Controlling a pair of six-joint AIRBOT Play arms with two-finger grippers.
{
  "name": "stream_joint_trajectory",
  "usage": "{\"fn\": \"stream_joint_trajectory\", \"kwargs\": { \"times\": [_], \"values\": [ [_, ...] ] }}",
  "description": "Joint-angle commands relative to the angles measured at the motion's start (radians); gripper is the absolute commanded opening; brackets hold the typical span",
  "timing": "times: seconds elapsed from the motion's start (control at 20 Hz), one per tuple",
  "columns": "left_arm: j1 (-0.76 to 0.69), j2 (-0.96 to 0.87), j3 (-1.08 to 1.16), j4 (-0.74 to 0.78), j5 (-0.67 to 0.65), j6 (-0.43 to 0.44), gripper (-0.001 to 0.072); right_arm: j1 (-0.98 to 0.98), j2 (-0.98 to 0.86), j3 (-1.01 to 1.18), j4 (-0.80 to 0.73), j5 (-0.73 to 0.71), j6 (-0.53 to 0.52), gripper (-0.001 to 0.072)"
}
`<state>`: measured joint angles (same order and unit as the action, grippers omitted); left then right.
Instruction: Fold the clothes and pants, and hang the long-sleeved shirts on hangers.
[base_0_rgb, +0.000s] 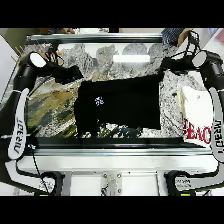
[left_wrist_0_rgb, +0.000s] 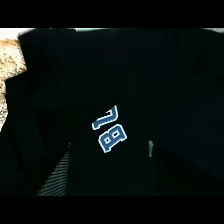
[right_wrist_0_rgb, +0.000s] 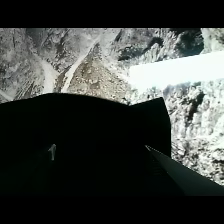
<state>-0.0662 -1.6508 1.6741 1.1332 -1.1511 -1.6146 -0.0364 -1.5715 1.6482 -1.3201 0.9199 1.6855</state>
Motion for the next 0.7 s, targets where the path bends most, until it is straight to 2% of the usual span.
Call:
{"fn": "stream_joint_trajectory", "kwargs": {
  "times": [0.0, 0.1, 0.15, 0.2, 0.35, 0.55, 0.65],
  "values": [
    [0.01, -0.04, -0.014, -0.008, 0.015, -0.021, 0.0517, 0.012, 0.003, 0.0, 0.004, 0.048, -0.018, 0.0601],
    [0.019, 0.014, -0.126, -0.002, 0.08, -0.02, 0.0517, 0.027, 0.025, -0.039, -0.009, 0.085, -0.097, 0.0541],
    [0.032, 0.045, -0.183, 0.005, 0.078, -0.006, 0.0517, 0.029, 0.043, -0.066, -0.008, 0.095, -0.117, 0.047],
    [0.053, 0.08, -0.245, 0.003, 0.078, 0.006, 0.0518, 0.028, 0.071, -0.1, -0.008, 0.111, -0.119, 0.044],
    [0.132, 0.216, -0.463, 0.001, 0.079, 0.065, 0.0518, 0.027, 0.208, -0.272, -0.009, 0.117, -0.119, 0.0441],
    [0.216, 0.346, -0.725, -0.004, 0.13, 0.068, 0.0518, 0.024, 0.426, -0.547, -0.031, 0.114, -0.117, 0.0442],
    [0.212, 0.359, -0.817, -0.012, 0.175, 0.082, 0.0517, 0.024, 0.512, -0.661, -0.031, 0.114, -0.081, 0.0442]
  ]
}}
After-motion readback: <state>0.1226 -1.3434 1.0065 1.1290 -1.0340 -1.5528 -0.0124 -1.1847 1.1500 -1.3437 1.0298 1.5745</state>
